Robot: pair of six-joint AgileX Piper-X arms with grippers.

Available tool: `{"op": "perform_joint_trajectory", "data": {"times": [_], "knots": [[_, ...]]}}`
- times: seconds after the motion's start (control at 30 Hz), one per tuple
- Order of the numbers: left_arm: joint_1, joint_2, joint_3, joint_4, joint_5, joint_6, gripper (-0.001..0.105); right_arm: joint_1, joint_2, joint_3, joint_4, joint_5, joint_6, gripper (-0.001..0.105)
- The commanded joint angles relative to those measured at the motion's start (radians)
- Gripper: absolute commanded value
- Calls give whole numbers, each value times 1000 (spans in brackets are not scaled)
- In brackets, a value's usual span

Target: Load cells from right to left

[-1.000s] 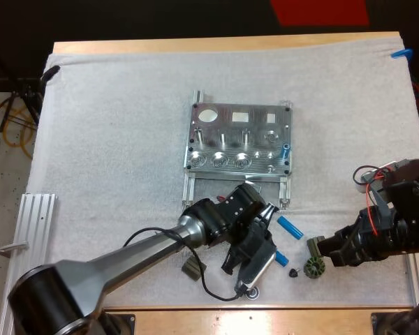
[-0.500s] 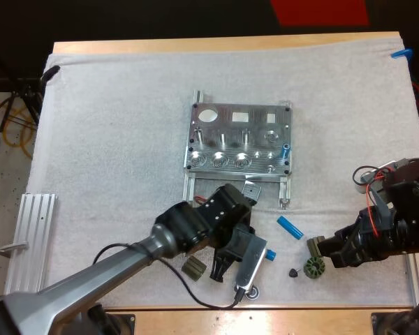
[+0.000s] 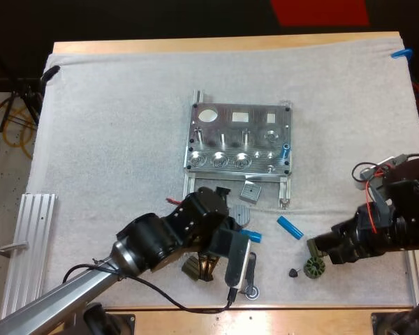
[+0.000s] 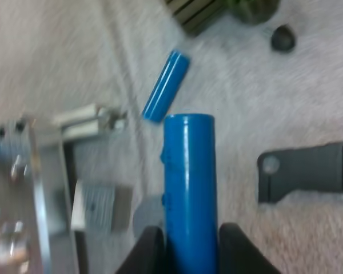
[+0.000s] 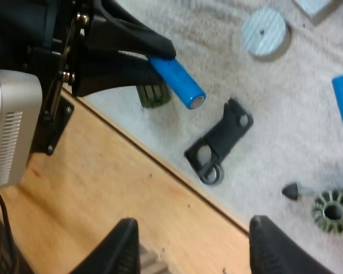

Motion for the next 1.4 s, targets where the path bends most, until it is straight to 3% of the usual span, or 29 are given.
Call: {"op": "perform_joint_trajectory", "data": {"times": [0.0,0.23,0.6,1.07,1.37], "knots": [[-2,-20,-2,9,-41,-66,2,-6,-5,-3,-32,-3,-14,44],[-2,-80,-2,12,-42,-233,2,-6,-5,-3,-74,-3,-14,44],[-2,-204,-2,40,-61,-279,2,-6,-5,-3,-108,-3,-14,44],[-2,-262,-2,38,-94,-304,2,-6,-2,-1,-221,-80,148,44],[-2,-262,-2,38,-84,-303,2,-3,0,163,-382,-199,297,45]]}}
